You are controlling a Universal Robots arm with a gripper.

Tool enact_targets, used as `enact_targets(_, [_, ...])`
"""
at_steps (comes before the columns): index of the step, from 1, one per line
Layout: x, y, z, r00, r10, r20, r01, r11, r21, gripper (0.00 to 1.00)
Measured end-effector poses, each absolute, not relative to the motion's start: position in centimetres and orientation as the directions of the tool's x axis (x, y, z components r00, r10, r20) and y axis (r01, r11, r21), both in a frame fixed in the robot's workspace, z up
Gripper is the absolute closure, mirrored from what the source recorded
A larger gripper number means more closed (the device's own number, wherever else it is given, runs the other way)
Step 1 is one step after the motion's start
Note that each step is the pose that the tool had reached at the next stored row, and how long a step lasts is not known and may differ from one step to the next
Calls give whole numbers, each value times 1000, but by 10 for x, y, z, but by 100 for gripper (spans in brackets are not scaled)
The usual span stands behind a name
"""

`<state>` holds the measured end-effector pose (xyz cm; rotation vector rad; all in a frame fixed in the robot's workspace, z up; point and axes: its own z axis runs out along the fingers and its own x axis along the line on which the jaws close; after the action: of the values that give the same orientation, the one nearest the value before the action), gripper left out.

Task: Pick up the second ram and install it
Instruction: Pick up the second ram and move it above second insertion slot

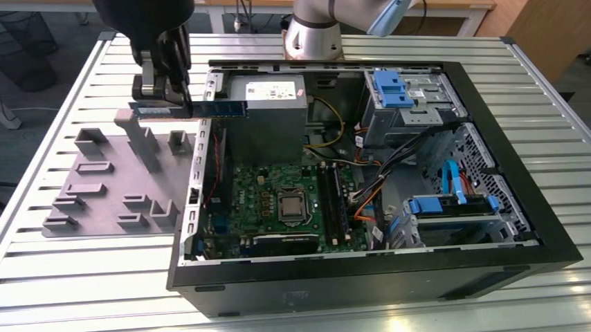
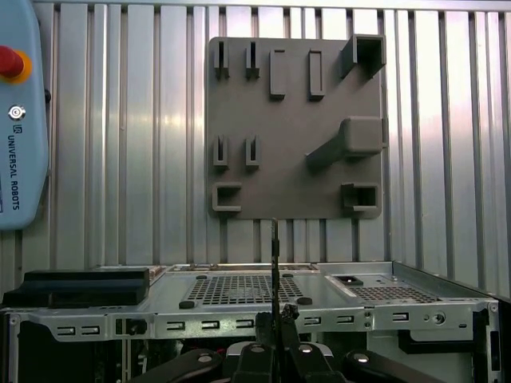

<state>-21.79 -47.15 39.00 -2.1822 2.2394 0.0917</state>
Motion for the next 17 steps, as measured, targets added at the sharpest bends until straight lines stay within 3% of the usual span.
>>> enact_targets(17, [-212,-472,390,-27,-998,-51,-999,25,33,86])
